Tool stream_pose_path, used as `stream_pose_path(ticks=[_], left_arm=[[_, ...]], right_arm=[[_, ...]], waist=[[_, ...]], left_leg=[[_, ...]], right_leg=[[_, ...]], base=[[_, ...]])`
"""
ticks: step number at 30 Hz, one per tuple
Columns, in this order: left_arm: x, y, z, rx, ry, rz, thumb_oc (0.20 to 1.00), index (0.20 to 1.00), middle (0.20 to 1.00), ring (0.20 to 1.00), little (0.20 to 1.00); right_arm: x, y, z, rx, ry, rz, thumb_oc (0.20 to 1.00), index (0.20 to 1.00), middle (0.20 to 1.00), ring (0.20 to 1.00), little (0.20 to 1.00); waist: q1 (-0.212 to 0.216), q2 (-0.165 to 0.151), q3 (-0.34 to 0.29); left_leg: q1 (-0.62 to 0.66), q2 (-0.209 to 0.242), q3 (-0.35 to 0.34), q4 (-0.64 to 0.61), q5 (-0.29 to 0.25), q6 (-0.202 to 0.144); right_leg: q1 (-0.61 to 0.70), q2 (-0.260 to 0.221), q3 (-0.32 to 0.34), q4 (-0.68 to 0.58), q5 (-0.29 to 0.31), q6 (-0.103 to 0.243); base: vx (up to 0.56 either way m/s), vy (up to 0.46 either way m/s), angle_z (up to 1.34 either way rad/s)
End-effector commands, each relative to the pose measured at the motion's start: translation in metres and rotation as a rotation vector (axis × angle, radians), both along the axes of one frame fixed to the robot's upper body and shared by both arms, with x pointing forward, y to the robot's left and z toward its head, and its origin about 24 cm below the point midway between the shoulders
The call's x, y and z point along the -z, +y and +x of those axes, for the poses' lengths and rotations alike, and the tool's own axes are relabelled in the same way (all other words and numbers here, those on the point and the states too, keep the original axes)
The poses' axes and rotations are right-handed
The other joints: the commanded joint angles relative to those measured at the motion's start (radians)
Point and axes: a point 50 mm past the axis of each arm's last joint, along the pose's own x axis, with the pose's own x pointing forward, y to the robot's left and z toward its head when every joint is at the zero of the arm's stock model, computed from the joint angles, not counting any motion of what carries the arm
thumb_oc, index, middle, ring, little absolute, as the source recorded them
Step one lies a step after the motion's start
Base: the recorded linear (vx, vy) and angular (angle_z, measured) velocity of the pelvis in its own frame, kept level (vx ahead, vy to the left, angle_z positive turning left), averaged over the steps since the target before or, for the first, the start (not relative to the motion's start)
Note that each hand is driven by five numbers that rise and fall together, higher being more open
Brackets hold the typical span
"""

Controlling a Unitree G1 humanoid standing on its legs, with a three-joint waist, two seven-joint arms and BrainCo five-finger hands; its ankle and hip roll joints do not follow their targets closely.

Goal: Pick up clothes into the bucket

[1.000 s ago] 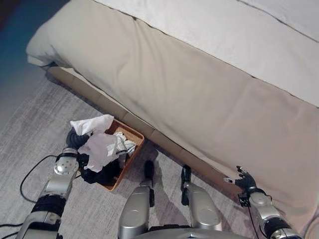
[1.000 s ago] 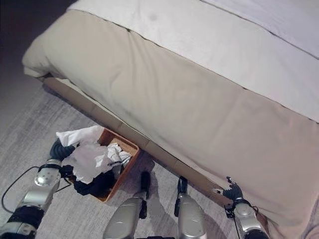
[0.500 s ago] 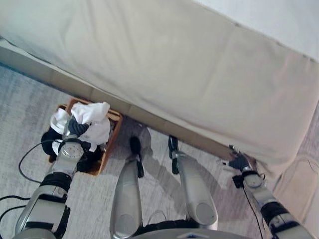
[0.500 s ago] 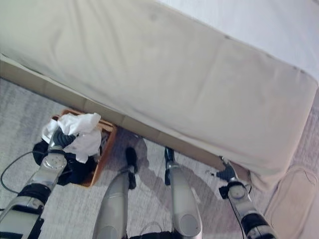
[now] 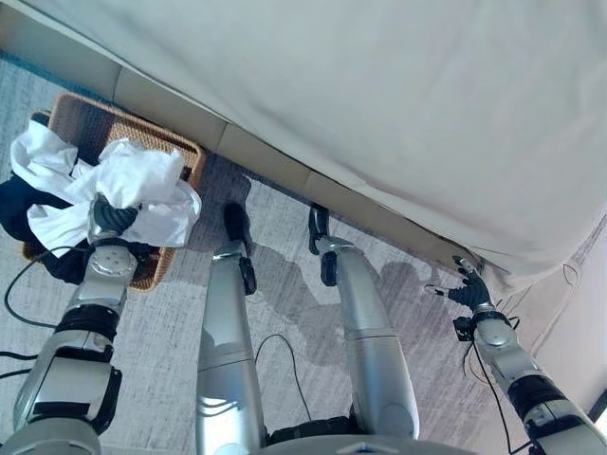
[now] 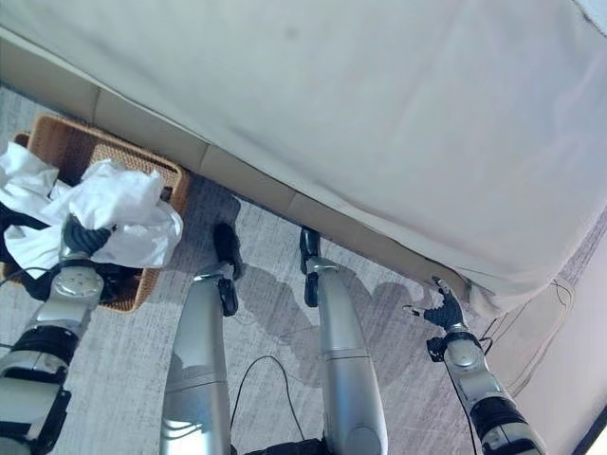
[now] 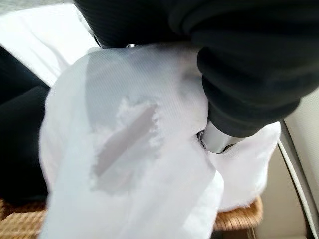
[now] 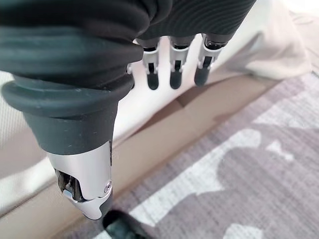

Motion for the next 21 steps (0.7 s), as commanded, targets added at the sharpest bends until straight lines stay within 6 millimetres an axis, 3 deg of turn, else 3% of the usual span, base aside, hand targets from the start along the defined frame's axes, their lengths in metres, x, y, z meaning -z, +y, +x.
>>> stream_pose_path(ticks=[1, 12, 21], left_arm=[[-0.015, 0.019, -0.01, -0.082, -0.06, 0.019, 0.2, 0.2, 0.2, 0.2, 0.2], [-0.032, 0.031, -0.026, -0.228, -0.3, -0.123, 0.2, 0.2, 0.2, 0.2, 0.2], [-0.06, 0.046, -0.053, -0.436, -0.57, -0.07, 0.2, 0.2, 0.2, 0.2, 0.2]], right_arm=[[0.003, -0.005, -0.017, 0.03, -0.028, 0.019, 1.0, 1.0, 1.0, 1.0, 1.0], [0.006, 0.002, -0.024, 0.024, -0.036, 0.047, 1.0, 1.0, 1.0, 1.0, 1.0], [0.015, 0.012, -0.027, 0.002, -0.02, 0.049, 1.0, 1.0, 1.0, 1.0, 1.0]], waist=[[0.012, -0.051, -0.016], [0.025, -0.049, -0.016], [0.045, -0.049, -0.016]], left_leg=[[0.011, -0.025, -0.026, 0.102, -0.114, 0.015], [-0.042, -0.035, -0.047, 0.127, -0.124, 0.017], [-0.011, -0.041, -0.054, 0.093, -0.116, 0.011]], right_leg=[[0.031, -0.067, 0.009, -0.079, 0.076, 0.086], [-0.016, -0.079, -0.013, -0.055, 0.059, 0.082], [0.012, -0.078, -0.019, -0.08, 0.058, 0.08]], base=[[0.02, -0.009, 0.05], [0.01, 0.003, 0.04], [0.0, -0.007, 0.0]])
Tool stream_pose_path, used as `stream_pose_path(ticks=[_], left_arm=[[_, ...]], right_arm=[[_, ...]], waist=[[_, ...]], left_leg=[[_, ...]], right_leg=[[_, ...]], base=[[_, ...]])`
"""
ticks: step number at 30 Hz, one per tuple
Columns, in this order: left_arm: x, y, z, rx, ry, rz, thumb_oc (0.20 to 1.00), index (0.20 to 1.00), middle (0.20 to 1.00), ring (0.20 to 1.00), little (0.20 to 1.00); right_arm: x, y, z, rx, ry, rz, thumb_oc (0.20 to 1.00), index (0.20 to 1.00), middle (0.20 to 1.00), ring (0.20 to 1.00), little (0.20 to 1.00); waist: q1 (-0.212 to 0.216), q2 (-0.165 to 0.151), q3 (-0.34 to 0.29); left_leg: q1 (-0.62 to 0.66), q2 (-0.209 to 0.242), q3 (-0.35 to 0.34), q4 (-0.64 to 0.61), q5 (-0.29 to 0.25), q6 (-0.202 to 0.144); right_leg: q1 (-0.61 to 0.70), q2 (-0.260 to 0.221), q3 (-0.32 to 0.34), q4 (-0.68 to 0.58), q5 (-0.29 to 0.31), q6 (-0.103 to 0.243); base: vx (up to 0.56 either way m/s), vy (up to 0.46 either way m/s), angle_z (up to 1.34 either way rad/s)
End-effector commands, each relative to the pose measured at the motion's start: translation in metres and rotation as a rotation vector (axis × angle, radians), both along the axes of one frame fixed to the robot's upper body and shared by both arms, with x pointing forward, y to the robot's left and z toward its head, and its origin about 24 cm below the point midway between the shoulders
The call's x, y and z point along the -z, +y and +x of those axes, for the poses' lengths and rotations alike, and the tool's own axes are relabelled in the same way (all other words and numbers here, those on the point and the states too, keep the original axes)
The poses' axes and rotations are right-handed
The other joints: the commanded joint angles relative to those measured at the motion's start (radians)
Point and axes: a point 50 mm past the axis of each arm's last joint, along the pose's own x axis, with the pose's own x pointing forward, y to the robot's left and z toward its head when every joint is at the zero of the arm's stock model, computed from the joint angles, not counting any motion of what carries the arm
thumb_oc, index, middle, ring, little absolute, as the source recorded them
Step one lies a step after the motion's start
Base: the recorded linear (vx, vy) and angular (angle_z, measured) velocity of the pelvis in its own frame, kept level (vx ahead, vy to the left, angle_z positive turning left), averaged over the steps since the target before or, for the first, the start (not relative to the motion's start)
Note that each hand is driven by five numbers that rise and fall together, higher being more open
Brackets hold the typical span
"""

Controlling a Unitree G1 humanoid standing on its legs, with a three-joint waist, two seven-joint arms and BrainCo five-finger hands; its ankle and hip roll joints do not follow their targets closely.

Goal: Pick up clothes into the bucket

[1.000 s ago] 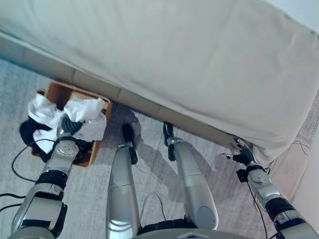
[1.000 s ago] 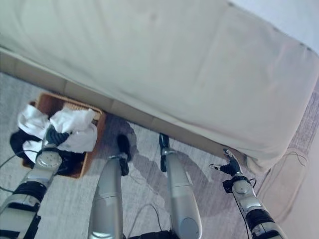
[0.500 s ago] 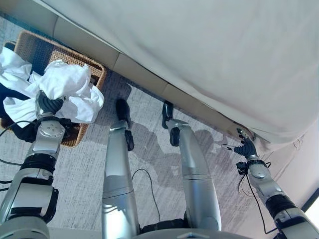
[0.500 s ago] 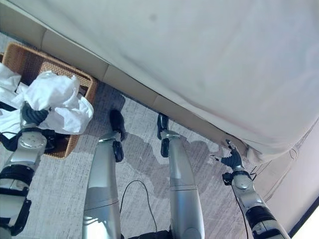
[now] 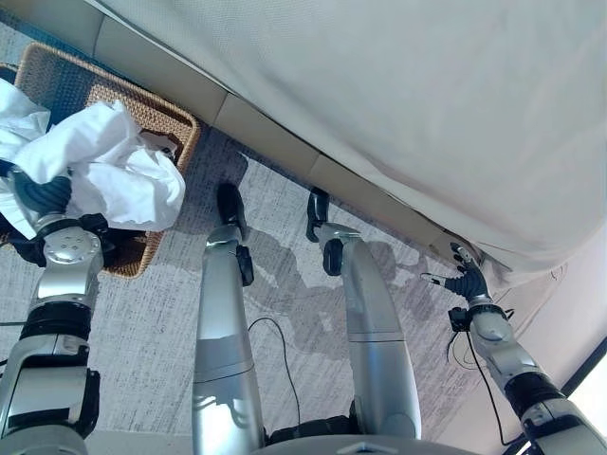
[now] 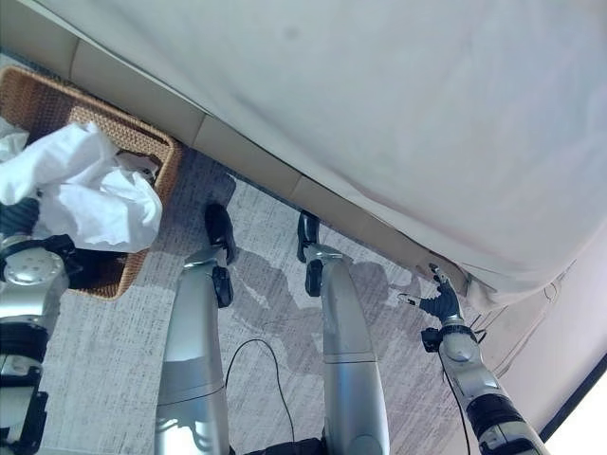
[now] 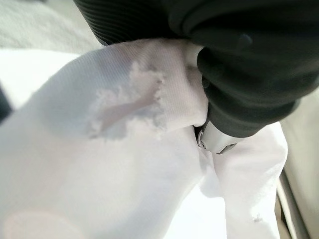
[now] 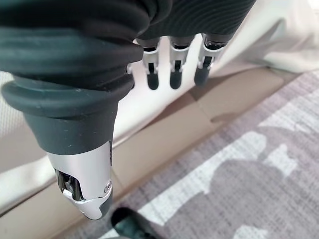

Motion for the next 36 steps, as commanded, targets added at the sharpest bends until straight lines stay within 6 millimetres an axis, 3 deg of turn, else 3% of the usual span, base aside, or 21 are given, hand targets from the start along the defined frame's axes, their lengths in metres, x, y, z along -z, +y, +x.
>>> stream_pose_path(ticks=[1, 10, 15, 16, 17, 21, 30, 36], left_arm=[[-0.028, 0.018, -0.023, -0.189, -0.161, 0.099, 0.2, 0.2, 0.2, 0.2, 0.2], [-0.05, 0.013, -0.017, -0.165, -0.142, 0.252, 0.2, 0.2, 0.2, 0.2, 0.2], [-0.046, 0.011, -0.012, -0.135, -0.11, 0.244, 0.2, 0.2, 0.2, 0.2, 0.2], [-0.04, 0.012, -0.01, -0.115, -0.079, 0.219, 0.727, 0.727, 0.727, 0.727, 0.727], [-0.031, 0.015, -0.007, -0.104, -0.034, 0.169, 1.0, 1.0, 1.0, 1.0, 1.0], [-0.03, 0.01, 0.003, -0.009, 0.021, 0.153, 1.0, 1.0, 1.0, 1.0, 1.0], [-0.017, 0.009, 0.01, 0.03, 0.202, 0.216, 1.0, 1.0, 1.0, 1.0, 1.0], [0.021, 0.005, 0.004, 0.086, 0.281, 0.082, 1.0, 1.0, 1.0, 1.0, 1.0]], right_arm=[[0.021, 0.006, -0.028, 0.009, 0.046, 0.022, 1.0, 1.0, 1.0, 1.0, 1.0], [0.02, 0.01, -0.024, -0.029, 0.036, 0.006, 1.0, 1.0, 1.0, 1.0, 1.0], [0.017, 0.011, -0.021, -0.043, 0.023, 0.003, 1.0, 1.0, 1.0, 1.0, 1.0], [0.016, 0.011, -0.021, -0.044, 0.024, 0.005, 1.0, 1.0, 1.0, 1.0, 1.0], [0.017, 0.011, -0.021, -0.047, 0.032, 0.005, 1.0, 1.0, 1.0, 1.0, 1.0], [0.018, 0.007, -0.022, -0.035, 0.053, 0.004, 1.0, 1.0, 1.0, 1.0, 1.0], [0.017, 0.003, -0.021, -0.032, 0.06, 0.014, 1.0, 1.0, 1.0, 1.0, 1.0], [0.024, 0.002, -0.026, -0.018, 0.113, 0.028, 1.0, 1.0, 1.0, 1.0, 1.0]], waist=[[0.059, -0.05, -0.016], [0.059, -0.052, -0.016], [0.057, -0.056, -0.016], [0.055, -0.056, -0.016], [0.051, -0.056, -0.016], [0.047, -0.051, -0.016], [0.045, -0.038, -0.016], [0.052, -0.01, -0.016]], left_leg=[[0.068, -0.019, -0.027, 0.046, -0.107, 0.009], [0.089, -0.017, -0.021, 0.034, -0.101, 0.009], [0.097, -0.017, -0.017, 0.033, -0.103, 0.012], [0.098, -0.017, -0.015, 0.031, -0.103, 0.013], [0.102, -0.015, -0.012, 0.027, -0.101, 0.014], [0.103, -0.018, -0.008, 0.017, -0.094, 0.017], [0.118, -0.024, 0.003, -0.017, -0.075, 0.016], [0.136, -0.04, 0.01, -0.066, -0.049, 0.017]], right_leg=[[0.072, -0.054, 0.006, -0.125, 0.078, 0.075], [0.093, -0.056, 0.01, -0.13, 0.081, 0.077], [0.101, -0.053, 0.013, -0.135, 0.081, 0.08], [0.102, -0.053, 0.014, -0.14, 0.085, 0.081], [0.105, -0.053, 0.014, -0.144, 0.089, 0.083], [0.109, -0.053, 0.015, -0.158, 0.098, 0.086], [0.118, -0.055, 0.02, -0.185, 0.115, 0.088], [0.123, -0.065, 0.033, -0.194, 0.119, 0.087]], base=[[0.0, -0.036, 0.03], [0.0, -0.002, 0.0], [0.0, 0.0, 0.0], [0.0, 0.0, 0.0], [-0.01, 0.033, -0.01], [0.0, 0.009, -0.01], [0.0, 0.0, 0.0], [0.0, 0.0, 0.0]])
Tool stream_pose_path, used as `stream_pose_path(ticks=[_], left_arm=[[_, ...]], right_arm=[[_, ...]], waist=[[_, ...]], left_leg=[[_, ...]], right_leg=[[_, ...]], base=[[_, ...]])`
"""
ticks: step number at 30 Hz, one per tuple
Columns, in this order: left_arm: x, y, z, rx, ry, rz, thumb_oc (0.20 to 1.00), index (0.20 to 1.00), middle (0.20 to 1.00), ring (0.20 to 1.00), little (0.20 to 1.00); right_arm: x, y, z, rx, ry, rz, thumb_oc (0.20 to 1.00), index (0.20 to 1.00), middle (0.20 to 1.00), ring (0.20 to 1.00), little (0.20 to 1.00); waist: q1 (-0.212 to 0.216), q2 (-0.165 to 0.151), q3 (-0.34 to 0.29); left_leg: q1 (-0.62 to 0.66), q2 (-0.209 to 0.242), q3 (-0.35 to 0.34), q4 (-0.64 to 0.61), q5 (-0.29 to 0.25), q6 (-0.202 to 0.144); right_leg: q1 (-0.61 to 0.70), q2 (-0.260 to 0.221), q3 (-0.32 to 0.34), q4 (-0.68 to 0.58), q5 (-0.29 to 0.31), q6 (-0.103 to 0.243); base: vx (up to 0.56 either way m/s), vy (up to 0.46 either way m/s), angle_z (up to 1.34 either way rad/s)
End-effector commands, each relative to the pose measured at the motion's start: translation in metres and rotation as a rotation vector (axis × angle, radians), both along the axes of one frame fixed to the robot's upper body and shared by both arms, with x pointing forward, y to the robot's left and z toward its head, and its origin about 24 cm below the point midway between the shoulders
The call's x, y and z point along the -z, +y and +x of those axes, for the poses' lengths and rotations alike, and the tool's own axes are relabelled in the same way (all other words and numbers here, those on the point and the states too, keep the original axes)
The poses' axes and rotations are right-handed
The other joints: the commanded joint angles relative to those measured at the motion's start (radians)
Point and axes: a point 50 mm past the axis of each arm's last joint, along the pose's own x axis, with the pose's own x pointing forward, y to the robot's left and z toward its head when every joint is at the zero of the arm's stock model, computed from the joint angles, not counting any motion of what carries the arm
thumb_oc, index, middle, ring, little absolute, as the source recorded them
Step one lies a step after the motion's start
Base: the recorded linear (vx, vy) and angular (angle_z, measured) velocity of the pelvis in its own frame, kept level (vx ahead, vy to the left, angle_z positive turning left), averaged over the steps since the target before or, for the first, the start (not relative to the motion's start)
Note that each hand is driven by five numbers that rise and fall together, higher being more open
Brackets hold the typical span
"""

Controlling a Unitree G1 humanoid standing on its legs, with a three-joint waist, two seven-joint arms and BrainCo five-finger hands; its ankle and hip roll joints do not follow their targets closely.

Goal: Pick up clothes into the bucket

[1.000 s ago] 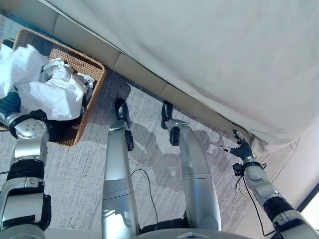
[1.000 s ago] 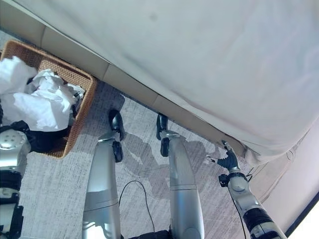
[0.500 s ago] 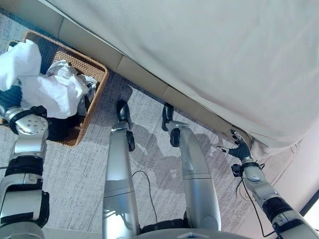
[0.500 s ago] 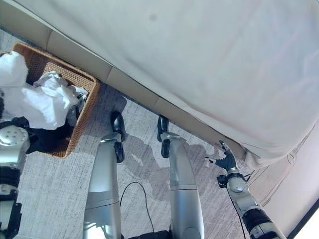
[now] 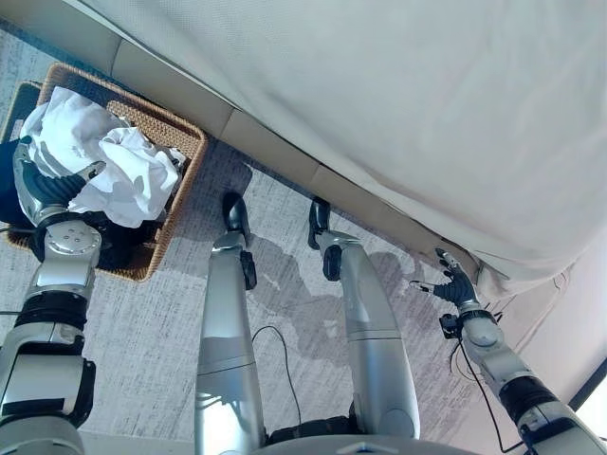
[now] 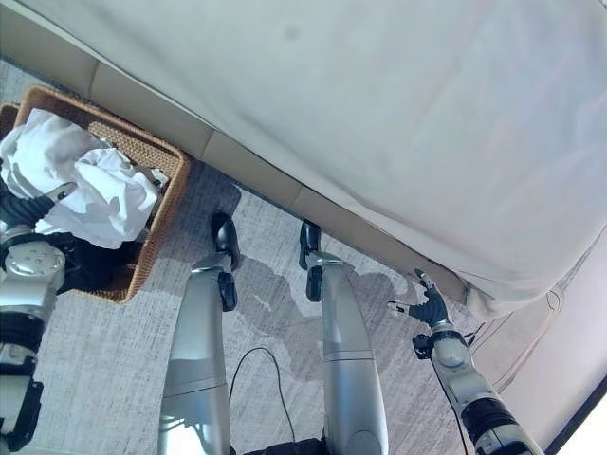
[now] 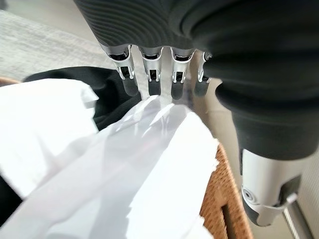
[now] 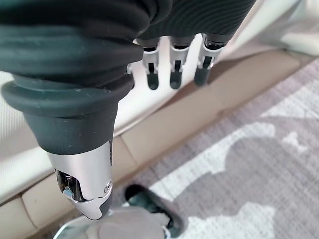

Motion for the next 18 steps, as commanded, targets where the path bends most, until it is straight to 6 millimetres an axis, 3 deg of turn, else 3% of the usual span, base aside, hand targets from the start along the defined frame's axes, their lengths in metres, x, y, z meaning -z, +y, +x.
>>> stream_pose_path(ticks=[1, 2, 3, 4, 5, 8, 12, 14, 15, 18], left_arm=[[0.014, 0.008, -0.011, -0.024, 0.017, -0.05, 1.0, 1.0, 1.0, 1.0, 1.0], [0.014, 0.008, -0.011, -0.024, 0.017, -0.05, 1.0, 1.0, 1.0, 1.0, 1.0], [0.032, 0.001, -0.015, -0.008, 0.042, -0.088, 1.0, 1.0, 1.0, 1.0, 1.0], [0.032, 0.001, -0.015, -0.008, 0.042, -0.088, 1.0, 1.0, 1.0, 1.0, 1.0], [0.058, -0.009, -0.021, 0.019, 0.074, -0.165, 1.0, 1.0, 1.0, 1.0, 1.0], [0.106, -0.035, -0.028, 0.066, 0.139, -0.334, 1.0, 1.0, 1.0, 1.0, 1.0], [0.156, -0.077, -0.04, 0.207, 0.12, -0.687, 1.0, 1.0, 1.0, 1.0, 1.0], [0.169, -0.093, -0.046, 0.255, 0.103, -0.788, 1.0, 1.0, 1.0, 1.0, 1.0], [0.174, -0.103, -0.048, 0.294, 0.088, -0.841, 1.0, 1.0, 1.0, 1.0, 1.0], [0.193, -0.117, -0.062, 0.313, 0.117, -0.92, 1.0, 1.0, 1.0, 1.0, 1.0]], right_arm=[[0.014, -0.012, -0.021, 0.061, 0.079, 0.017, 1.0, 1.0, 1.0, 1.0, 1.0], [0.014, -0.012, -0.021, 0.061, 0.079, 0.016, 1.0, 1.0, 1.0, 1.0, 1.0], [0.016, -0.012, -0.022, 0.067, 0.091, 0.015, 1.0, 1.0, 1.0, 1.0, 1.0], [0.016, -0.012, -0.022, 0.067, 0.091, 0.015, 1.0, 1.0, 1.0, 1.0, 1.0], [0.017, -0.012, -0.021, 0.073, 0.097, 0.015, 1.0, 1.0, 1.0, 1.0, 1.0], [0.017, -0.016, -0.019, 0.096, 0.105, 0.003, 1.0, 1.0, 1.0, 1.0, 1.0], [0.017, -0.029, -0.019, 0.16, 0.111, 0.005, 1.0, 1.0, 1.0, 1.0, 1.0], [0.019, -0.034, -0.023, 0.189, 0.12, 0.013, 1.0, 1.0, 1.0, 1.0, 1.0], [0.021, -0.035, -0.024, 0.207, 0.122, 0.024, 1.0, 1.0, 1.0, 1.0, 1.0], [0.033, -0.036, -0.033, 0.239, 0.174, 0.041, 1.0, 1.0, 1.0, 1.0, 1.0]], waist=[[0.037, -0.001, -0.014], [0.037, -0.001, -0.014], [0.044, 0.015, -0.014], [0.044, 0.015, -0.014], [0.053, 0.031, -0.014], [0.067, 0.067, -0.014], [0.076, 0.124, -0.014], [0.077, 0.148, -0.014], [0.079, 0.167, -0.014], [0.081, 0.196, -0.014]], left_leg=[[0.041, -0.037, -0.018, 0.002, -0.055, 0.006], [0.041, -0.037, -0.018, 0.002, -0.055, 0.006], [0.061, -0.043, -0.013, -0.02, -0.044, 0.006], [0.062, -0.043, -0.013, -0.02, -0.043, 0.006], [0.097, -0.048, -0.006, -0.048, -0.032, 0.006], [0.188, -0.058, 0.006, -0.114, -0.008, 0.002], [0.355, -0.088, -0.005, -0.217, 0.03, -0.004], [0.444, -0.099, -0.018, -0.267, 0.049, -0.012], [0.49, -0.099, -0.03, -0.32, 0.101, -0.016], [0.669, -0.085, -0.056, -0.416, 0.131, -0.036]], right_leg=[[0.054, -0.061, 0.013, -0.151, 0.114, 0.078], [0.054, -0.061, 0.013, -0.151, 0.114, 0.078], [0.066, -0.064, 0.016, -0.153, 0.111, 0.075], [0.066, -0.064, 0.016, -0.153, 0.111, 0.075], [0.089, -0.064, 0.021, -0.153, 0.105, 0.071], [0.152, -0.068, 0.022, -0.152, 0.088, 0.064], [0.295, -0.076, 0.014, -0.143, 0.044, 0.05], [0.386, -0.078, 0.008, -0.155, 0.024, 0.04], [0.432, -0.076, -0.011, -0.186, 0.047, 0.029], [0.617, -0.069, -0.042, -0.253, 0.04, 0.02]], base=[[0.0, 0.0, 0.0], [-0.02, -0.004, 0.04], [-0.01, -0.002, 0.05], [-0.03, -0.013, 0.08], [-0.02, -0.015, 0.08], [-0.02, -0.009, 0.05], [-0.01, -0.071, 0.08], [-0.04, -0.115, 0.31], [-0.05, -0.166, 0.19], [0.02, -0.207, 0.32]])
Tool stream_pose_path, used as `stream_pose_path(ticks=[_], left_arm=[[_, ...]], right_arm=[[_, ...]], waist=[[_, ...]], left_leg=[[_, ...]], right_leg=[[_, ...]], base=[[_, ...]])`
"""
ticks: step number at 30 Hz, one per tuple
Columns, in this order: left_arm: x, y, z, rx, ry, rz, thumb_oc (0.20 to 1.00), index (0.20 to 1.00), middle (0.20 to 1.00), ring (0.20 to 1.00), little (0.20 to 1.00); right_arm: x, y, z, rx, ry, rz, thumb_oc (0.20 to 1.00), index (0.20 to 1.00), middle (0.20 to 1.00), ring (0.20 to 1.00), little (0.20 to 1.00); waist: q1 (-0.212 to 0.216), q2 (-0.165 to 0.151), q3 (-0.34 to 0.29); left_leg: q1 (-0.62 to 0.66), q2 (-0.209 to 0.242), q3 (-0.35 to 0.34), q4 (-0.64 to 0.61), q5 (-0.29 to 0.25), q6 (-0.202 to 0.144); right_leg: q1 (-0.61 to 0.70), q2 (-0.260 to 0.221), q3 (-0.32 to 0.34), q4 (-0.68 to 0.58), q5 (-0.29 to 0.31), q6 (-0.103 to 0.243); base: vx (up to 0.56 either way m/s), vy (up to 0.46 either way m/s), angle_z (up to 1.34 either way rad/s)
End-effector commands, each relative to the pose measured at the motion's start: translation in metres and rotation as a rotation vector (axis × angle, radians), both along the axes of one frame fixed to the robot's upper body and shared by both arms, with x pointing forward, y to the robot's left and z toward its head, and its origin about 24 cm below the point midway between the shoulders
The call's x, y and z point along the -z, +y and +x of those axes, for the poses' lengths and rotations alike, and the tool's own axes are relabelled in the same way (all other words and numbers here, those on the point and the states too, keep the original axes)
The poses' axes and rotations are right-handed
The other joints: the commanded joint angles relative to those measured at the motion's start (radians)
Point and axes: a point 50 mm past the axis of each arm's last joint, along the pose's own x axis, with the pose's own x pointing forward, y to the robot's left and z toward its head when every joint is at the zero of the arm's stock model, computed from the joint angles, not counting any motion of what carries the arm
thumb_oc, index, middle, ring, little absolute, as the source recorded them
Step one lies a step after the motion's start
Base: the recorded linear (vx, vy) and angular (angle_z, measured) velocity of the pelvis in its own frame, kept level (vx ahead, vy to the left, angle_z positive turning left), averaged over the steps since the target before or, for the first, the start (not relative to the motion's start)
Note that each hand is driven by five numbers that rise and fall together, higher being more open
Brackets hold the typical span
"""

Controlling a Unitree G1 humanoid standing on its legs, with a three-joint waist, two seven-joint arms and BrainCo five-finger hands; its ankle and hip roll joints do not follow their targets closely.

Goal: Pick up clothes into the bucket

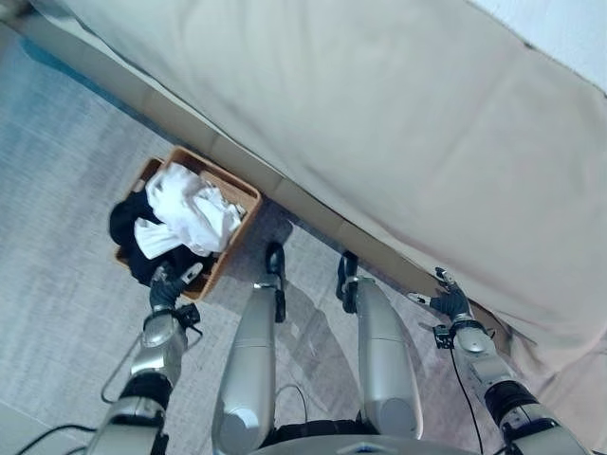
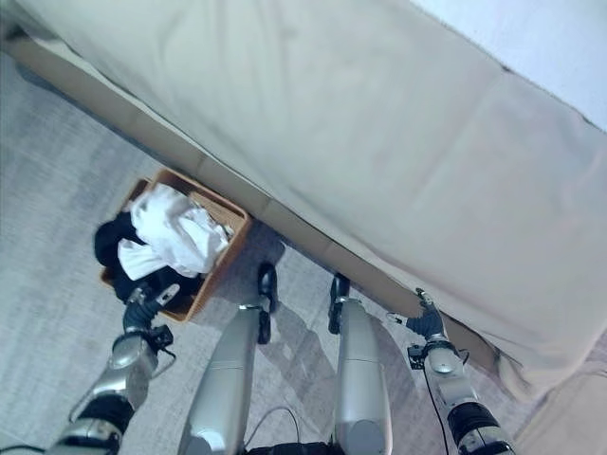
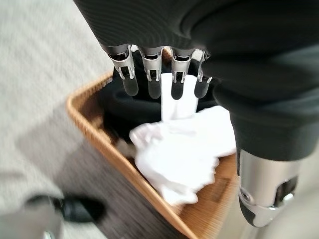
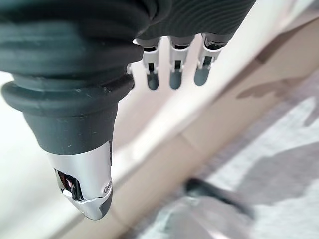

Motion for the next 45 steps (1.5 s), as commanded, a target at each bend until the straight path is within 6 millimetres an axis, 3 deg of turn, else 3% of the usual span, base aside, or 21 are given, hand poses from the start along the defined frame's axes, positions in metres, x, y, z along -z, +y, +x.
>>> stream_pose_path(ticks=[1, 2, 7, 9, 10, 13, 18, 22, 27, 34, 40, 45], left_arm=[[0.01, -0.009, -0.007, -0.012, -0.039, -0.079, 1.0, 1.0, 1.0, 1.0, 1.0], [0.017, -0.014, -0.013, -0.033, -0.022, -0.104, 1.0, 1.0, 1.0, 1.0, 1.0], [0.052, -0.04, -0.045, 0.013, 0.14, -0.126, 1.0, 1.0, 1.0, 1.0, 1.0], [0.059, -0.045, -0.053, 0.032, 0.19, -0.097, 1.0, 1.0, 1.0, 1.0, 1.0], [0.072, -0.048, -0.068, 0.021, 0.277, -0.099, 1.0, 1.0, 1.0, 1.0, 1.0], [0.088, -0.054, -0.091, 0.122, 0.425, -0.014, 1.0, 1.0, 1.0, 1.0, 1.0], [0.097, -0.064, -0.109, 0.403, 0.545, 0.201, 1.0, 1.0, 1.0, 1.0, 1.0], [0.109, -0.065, -0.136, 0.389, 0.644, 0.106, 1.0, 1.0, 1.0, 1.0, 1.0], [0.117, -0.063, -0.155, 0.453, 0.752, 0.086, 1.0, 1.0, 1.0, 1.0, 1.0], [0.117, -0.059, -0.157, 0.426, 0.753, 0.029, 1.0, 1.0, 1.0, 1.0, 1.0], [0.116, -0.059, -0.155, 0.423, 0.73, 0.024, 1.0, 1.0, 1.0, 1.0, 1.0], [0.12, -0.063, -0.165, 0.396, 0.757, -0.019, 1.0, 1.0, 1.0, 1.0, 1.0]], right_arm=[[0.005, -0.028, -0.021, 0.059, 0.054, -0.052, 1.0, 1.0, 1.0, 1.0, 1.0], [0.012, -0.025, -0.026, 0.06, 0.083, -0.052, 1.0, 1.0, 1.0, 1.0, 1.0], [0.042, -0.017, -0.06, 0.107, 0.217, -0.006, 1.0, 1.0, 1.0, 1.0, 1.0], [0.048, -0.013, -0.066, 0.113, 0.248, 0.011, 1.0, 1.0, 1.0, 1.0, 1.0], [0.056, -0.01, -0.077, 0.126, 0.29, 0.036, 1.0, 1.0, 1.0, 1.0, 1.0], [0.067, -0.006, -0.09, 0.167, 0.34, 0.092, 1.0, 1.0, 1.0, 1.0, 1.0], [0.081, 0.004, -0.112, 0.164, 0.439, 0.17, 1.0, 1.0, 1.0, 1.0, 1.0], [0.09, 0.01, -0.128, 0.141, 0.511, 0.205, 1.0, 1.0, 1.0, 1.0, 1.0], [0.094, 0.01, -0.137, 0.11, 0.571, 0.181, 1.0, 1.0, 1.0, 1.0, 1.0], [0.097, 0.007, -0.15, 0.128, 0.627, 0.194, 1.0, 1.0, 1.0, 1.0, 1.0], [0.097, 0.015, -0.145, 0.084, 0.61, 0.201, 1.0, 1.0, 1.0, 1.0, 1.0], [0.099, 0.021, -0.143, 0.027, 0.629, 0.179, 1.0, 1.0, 1.0, 1.0, 1.0]], waist=[[-0.013, 0.08, -0.01], [-0.013, 0.083, -0.01], [-0.008, 0.099, -0.139], [-0.009, 0.097, -0.156], [-0.006, 0.086, -0.195], [-0.005, 0.068, -0.25], [-0.003, 0.046, -0.324], [0.003, 0.033, -0.357], [-0.001, 0.026, -0.389], [-0.008, 0.033, -0.408], [-0.006, 0.045, -0.411], [0.005, 0.046, -0.41]], left_leg=[[0.138, -0.012, -0.047, -0.084, 0.04, -0.007], [0.2, -0.005, -0.055, -0.116, 0.046, -0.011], [0.369, 0.022, -0.071, -0.249, 0.079, -0.036], [0.398, 0.028, -0.066, -0.264, 0.083, -0.046], [0.432, 0.039, -0.055, -0.271, 0.082, -0.056], [0.486, 0.049, -0.029, -0.267, 0.063, -0.059], [0.57, 0.067, 0.008, -0.275, 0.036, -0.058], [0.631, 0.074, 0.024, -0.296, 0.023, -0.05], [0.678, 0.078, 0.029, -0.323, 0.017, -0.046], [0.71, 0.066, 0.025, -0.334, 0.002, -0.035], [0.726, 0.059, 0.012, -0.389, 0.015, -0.029], [0.739, 0.047, 0.004, -0.397, 0.009, -0.021]], right_leg=[[0.179, -0.001, -0.025, -0.151, 0.076, 0.026], [0.243, 0.004, -0.036, -0.182, 0.077, 0.025], [0.416, 0.04, -0.072, -0.328, 0.095, 0.026], [0.452, 0.049, -0.083, -0.359, 0.101, 0.025], [0.508, 0.061, -0.088, -0.421, 0.114, 0.028], [0.589, 0.081, -0.085, -0.513, 0.14, 0.032], [0.702, 0.1, -0.076, -0.615, 0.161, 0.037], [0.754, 0.107, -0.068, -0.623, 0.158, 0.038], [0.793, 0.113, -0.068, -0.635, 0.153, 0.037], [0.825, 0.107, -0.067, -0.639, 0.149, 0.038], [0.82, 0.097, -0.075, -0.631, 0.149, 0.044], [0.834, 0.081, -0.087, -0.637, 0.152, 0.053]], base=[[0.06, -0.211, 0.25], [0.09, -0.232, 0.15], [0.13, -0.204, 0.09], [0.06, -0.145, 0.01], [0.06, -0.136, -0.04], [0.05, -0.132, -0.03], [0.07, -0.062, -0.05], [0.06, -0.041, -0.15], [0.03, -0.014, -0.04], [0.04, 0.021, 0.01], [0.0, 0.041, 0.07], [0.01, 0.043, 0.02]])
